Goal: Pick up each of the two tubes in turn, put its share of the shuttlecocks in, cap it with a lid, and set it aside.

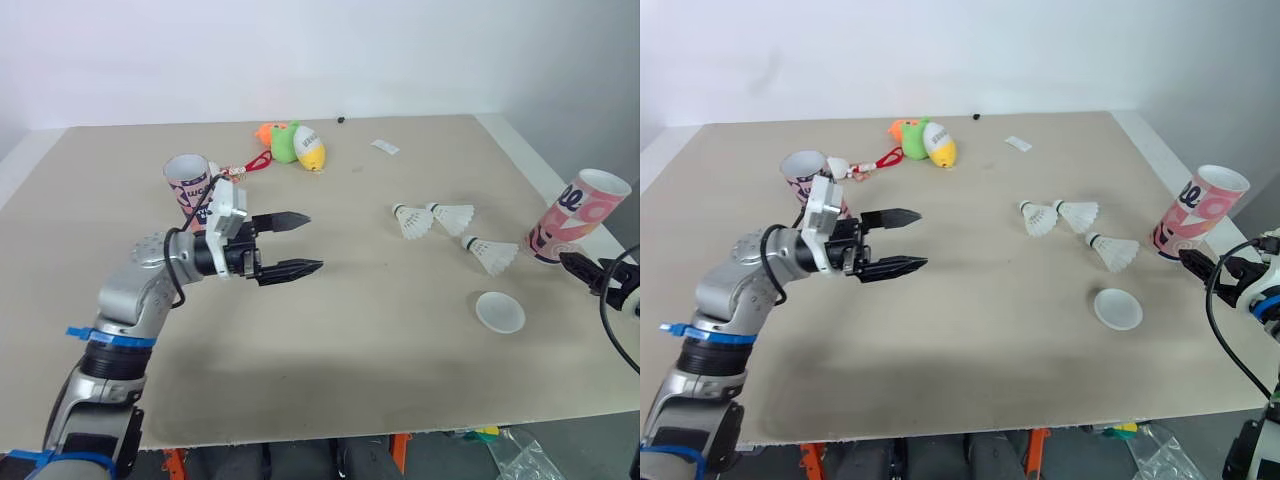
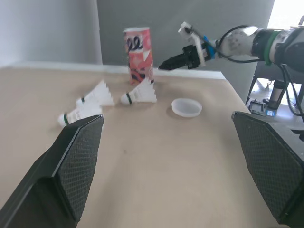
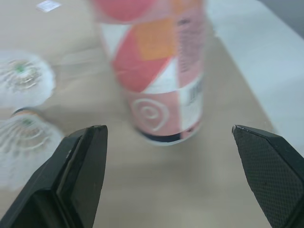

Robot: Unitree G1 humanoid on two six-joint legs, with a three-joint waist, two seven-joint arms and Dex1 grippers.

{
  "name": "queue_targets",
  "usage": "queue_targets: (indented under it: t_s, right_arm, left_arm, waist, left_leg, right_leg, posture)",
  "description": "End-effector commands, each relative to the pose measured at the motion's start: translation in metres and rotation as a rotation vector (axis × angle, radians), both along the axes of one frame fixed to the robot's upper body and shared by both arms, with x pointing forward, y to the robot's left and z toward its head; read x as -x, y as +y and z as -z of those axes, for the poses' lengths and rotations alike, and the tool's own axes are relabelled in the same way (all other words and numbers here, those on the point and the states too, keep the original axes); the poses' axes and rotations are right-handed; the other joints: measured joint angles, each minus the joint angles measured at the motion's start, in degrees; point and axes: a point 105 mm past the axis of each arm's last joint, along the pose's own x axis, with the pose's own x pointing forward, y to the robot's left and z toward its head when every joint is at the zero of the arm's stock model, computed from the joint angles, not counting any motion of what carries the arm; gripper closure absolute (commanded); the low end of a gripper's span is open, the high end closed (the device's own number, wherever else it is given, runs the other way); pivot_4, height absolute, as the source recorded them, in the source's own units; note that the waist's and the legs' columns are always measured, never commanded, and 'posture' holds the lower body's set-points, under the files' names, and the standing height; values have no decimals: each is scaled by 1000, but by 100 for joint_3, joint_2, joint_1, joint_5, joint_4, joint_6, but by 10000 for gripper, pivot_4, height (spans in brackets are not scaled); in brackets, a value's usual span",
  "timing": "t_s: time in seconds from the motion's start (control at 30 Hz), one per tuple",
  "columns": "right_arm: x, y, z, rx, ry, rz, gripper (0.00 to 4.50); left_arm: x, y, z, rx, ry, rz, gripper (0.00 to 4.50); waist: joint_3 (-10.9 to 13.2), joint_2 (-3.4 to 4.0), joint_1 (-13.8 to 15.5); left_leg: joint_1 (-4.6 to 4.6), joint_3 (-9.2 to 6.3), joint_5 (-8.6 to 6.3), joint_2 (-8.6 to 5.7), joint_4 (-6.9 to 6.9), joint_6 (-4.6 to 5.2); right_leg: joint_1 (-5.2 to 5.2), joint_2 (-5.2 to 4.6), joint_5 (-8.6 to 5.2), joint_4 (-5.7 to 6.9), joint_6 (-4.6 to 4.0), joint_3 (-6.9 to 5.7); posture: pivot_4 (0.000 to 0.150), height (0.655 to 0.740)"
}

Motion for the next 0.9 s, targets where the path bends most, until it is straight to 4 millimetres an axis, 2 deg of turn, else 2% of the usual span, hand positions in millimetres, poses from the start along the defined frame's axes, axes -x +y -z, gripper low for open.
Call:
queue_targets:
  t_s: [0.03, 0.17, 0.2, 0.33, 0.43, 0.5, 0.57, 0.67, 0.8, 0.9]
  right_arm:
    - [17, 27, -47, 70, -131, -207, 284]
    - [35, 106, -51, 144, -127, -541, 284]
    - [37, 118, -52, 139, -129, -580, 284]
    - [32, 195, -52, 83, -200, -812, 284]
    - [25, 224, -52, 39, -247, -866, 284]
    - [12, 248, -52, -20, -302, -890, 284]
    - [2, 264, -50, -51, -322, -896, 284]
    - [-13, 271, -42, -16, -319, -856, 284]
    - [-29, 279, -44, 4, -358, -795, 284]
    - [-32, 285, -44, 10, -374, -783, 284]
  left_arm:
    - [7, 20, 5, -8, 66, -101, 0]
    - [26, 38, 36, -14, 236, -242, 0]
    - [28, 41, 39, -10, 254, -266, 0]
    - [32, 64, 58, 43, 332, -507, 0]
    - [28, 80, 64, 78, 337, -655, 0]
    - [23, 105, 76, 110, 335, -844, 0]
    - [21, 123, 85, 114, 324, -966, 0]
    - [17, 134, 88, 104, 285, -1055, 0]
    - [4, 143, 83, 89, 231, -1102, 0]
    - [-8, 143, 78, 74, 206, -1090, 0]
  waist:
    - [-1, 2, 4]
    - [-6, 11, -11]
    - [-5, 8, -21]
    - [2, -25, -15]
    - [6, -32, 24]
    - [6, -30, 29]
    - [6, -31, 28]
    - [5, -32, 58]
    - [4, -34, 67]
    - [3, -35, 67]
  left_leg:
    - [-3, 1, 0, 3, -1, 0]
    - [4, -2, -18, 19, -7, 16]
    - [1, 0, -18, 21, -5, 15]
    - [13, 4, -16, 49, 11, 11]
    - [14, 8, -5, 46, 12, 8]
    - [9, 15, 11, 41, 10, -10]
    - [7, 25, 12, 45, 10, -12]
    - [-12, 25, 11, 43, 5, -14]
    - [-36, 24, 7, 36, 4, -21]
    - [-44, 21, 7, 36, 4, -21]
  right_leg:
    - [-4, 1, -1, 0, 0, 0]
    - [-7, 7, -22, 9, 1, 9]
    - [-11, 9, -20, 9, 3, 9]
    - [0, 21, -13, 8, -20, 2]
    - [1, 24, -6, 8, -24, 0]
    - [0, 24, -5, 9, -27, 0]
    - [-2, 25, -1, 8, -33, 2]
    - [-15, 27, -5, 7, -41, 1]
    - [-29, 17, -4, 4, -18, 1]
    - [-34, 18, -1, 2, -13, -3]
  posture:
    - [1500, 7323]
    - [1500, 7323]
    - [1500, 7323]
    - [1500, 7323]
    - [1500, 7323]
    - [1500, 7323]
    - [1500, 7323]
    - [1500, 7323]
    - [1500, 7323]
    - [1500, 7323]
